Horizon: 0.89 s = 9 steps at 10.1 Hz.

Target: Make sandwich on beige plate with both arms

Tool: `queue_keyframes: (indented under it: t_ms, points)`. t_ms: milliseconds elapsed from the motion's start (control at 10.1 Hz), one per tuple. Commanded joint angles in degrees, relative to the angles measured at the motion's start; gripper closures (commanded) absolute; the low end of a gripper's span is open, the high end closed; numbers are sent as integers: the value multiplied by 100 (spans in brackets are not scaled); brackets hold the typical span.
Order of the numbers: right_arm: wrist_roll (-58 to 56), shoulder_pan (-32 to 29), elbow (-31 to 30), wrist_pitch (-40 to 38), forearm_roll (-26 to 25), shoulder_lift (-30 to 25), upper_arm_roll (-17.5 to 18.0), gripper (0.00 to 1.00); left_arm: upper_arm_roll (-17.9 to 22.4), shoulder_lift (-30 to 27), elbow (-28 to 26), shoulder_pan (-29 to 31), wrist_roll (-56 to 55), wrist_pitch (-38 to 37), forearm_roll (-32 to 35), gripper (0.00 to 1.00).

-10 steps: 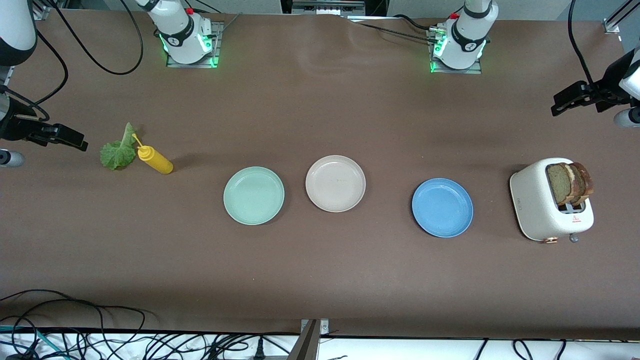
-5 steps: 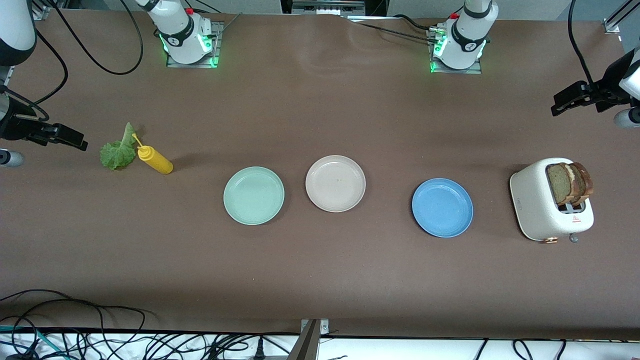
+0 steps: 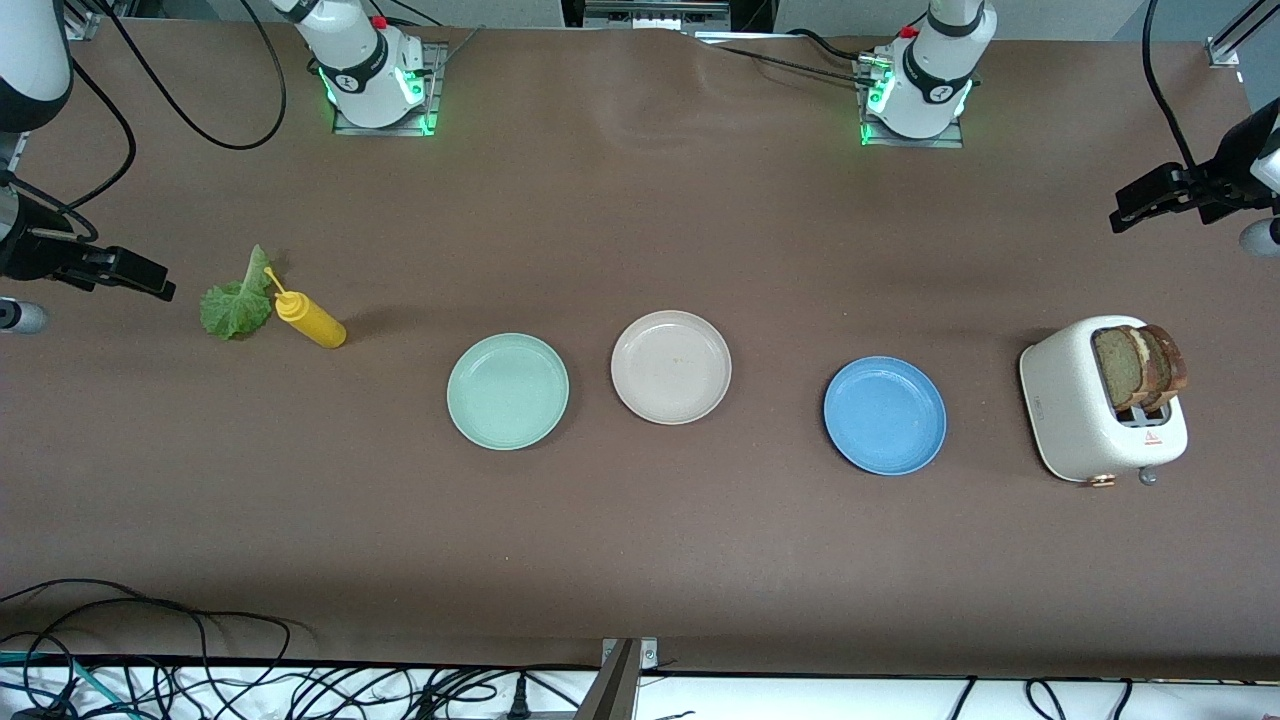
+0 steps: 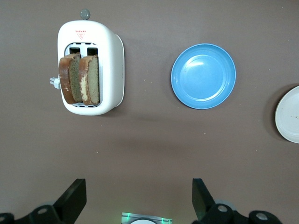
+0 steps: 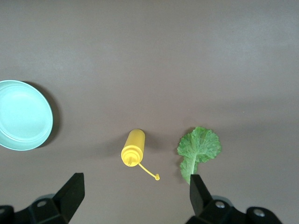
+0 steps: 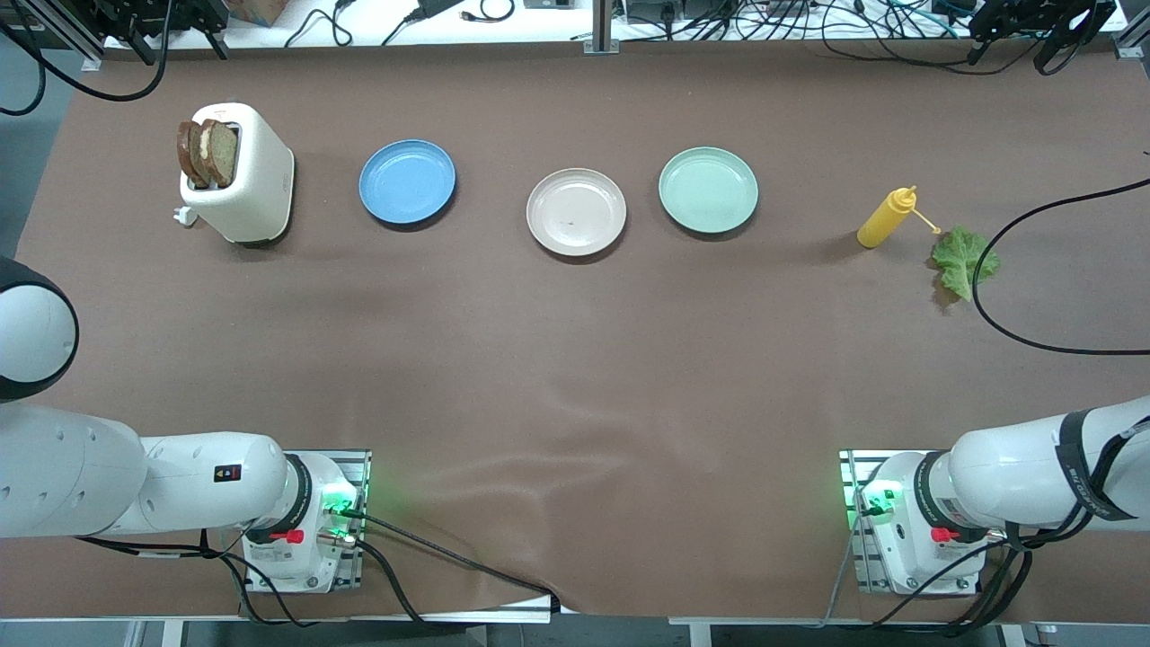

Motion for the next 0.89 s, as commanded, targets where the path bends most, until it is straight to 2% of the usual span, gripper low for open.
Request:
queue_keyframes:
  t_ms: [0, 791]
  points:
    - [-60, -39, 30, -82, -47, -28, 18, 0, -34, -64, -49, 31, 30, -27, 142, 0]
    - [-78, -56, 30, -90, -38, -28, -9, 0, -34, -64, -49, 31, 30, -36, 142, 0]
